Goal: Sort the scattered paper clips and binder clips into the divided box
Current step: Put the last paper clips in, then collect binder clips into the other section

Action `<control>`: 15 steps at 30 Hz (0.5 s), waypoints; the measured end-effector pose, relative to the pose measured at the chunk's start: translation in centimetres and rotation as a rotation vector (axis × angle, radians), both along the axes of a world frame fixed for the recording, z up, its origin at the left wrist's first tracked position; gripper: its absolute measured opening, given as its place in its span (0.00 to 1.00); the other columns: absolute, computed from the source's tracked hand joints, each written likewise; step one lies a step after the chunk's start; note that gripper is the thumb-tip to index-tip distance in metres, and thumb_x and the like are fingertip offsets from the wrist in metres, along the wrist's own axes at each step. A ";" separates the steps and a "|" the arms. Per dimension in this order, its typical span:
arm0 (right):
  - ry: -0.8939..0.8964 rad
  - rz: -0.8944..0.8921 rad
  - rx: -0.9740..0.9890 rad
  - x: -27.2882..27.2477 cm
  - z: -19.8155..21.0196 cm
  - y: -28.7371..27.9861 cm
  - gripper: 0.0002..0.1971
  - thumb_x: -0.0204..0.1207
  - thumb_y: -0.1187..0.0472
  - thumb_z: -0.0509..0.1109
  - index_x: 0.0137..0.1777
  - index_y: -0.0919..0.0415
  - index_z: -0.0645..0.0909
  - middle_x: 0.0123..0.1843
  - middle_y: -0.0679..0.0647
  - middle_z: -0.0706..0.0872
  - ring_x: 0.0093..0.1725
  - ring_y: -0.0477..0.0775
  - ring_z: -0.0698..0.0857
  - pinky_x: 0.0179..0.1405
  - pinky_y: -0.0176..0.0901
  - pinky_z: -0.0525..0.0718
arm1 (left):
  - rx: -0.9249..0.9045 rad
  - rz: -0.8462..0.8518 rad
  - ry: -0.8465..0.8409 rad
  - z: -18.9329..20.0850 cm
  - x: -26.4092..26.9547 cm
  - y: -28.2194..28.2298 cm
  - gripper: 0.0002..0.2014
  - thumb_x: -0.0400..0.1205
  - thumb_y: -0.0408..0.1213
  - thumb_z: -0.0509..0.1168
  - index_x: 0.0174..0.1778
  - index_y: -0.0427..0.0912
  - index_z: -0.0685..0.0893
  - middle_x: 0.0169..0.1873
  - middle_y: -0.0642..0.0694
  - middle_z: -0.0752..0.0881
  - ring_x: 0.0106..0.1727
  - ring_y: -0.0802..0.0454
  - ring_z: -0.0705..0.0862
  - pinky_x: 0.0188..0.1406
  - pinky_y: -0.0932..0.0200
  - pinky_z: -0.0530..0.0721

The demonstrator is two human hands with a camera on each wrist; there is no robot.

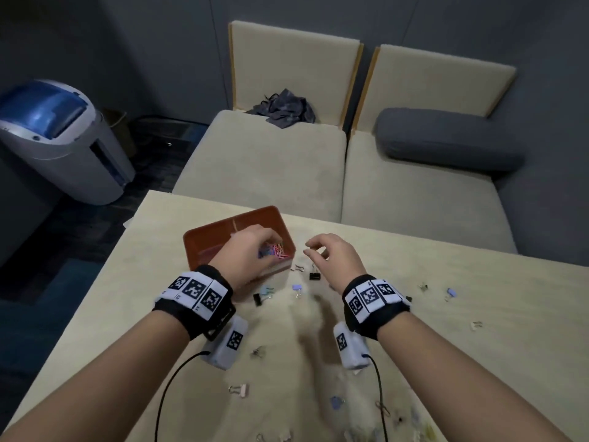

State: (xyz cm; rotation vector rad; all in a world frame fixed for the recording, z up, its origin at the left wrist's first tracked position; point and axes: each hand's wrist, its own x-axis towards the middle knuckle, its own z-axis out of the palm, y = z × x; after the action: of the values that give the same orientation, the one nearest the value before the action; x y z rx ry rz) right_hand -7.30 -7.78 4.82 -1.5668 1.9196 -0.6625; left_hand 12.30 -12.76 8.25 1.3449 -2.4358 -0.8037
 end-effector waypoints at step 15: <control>0.364 -0.326 0.442 -20.3 -3.2 23.8 0.11 0.74 0.52 0.69 0.57 0.47 0.82 0.57 0.45 0.86 0.59 0.50 0.82 0.62 0.46 0.77 | 0.154 -0.318 -0.237 -6.3 -15.3 15.1 0.14 0.79 0.46 0.68 0.58 0.49 0.81 0.52 0.53 0.83 0.55 0.52 0.81 0.53 0.60 0.78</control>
State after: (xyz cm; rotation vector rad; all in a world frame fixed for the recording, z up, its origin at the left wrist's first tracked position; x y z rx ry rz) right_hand -27.55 16.01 1.60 -1.1616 2.4160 -0.0534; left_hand -3.03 2.31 1.97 1.1761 -2.8768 -0.9715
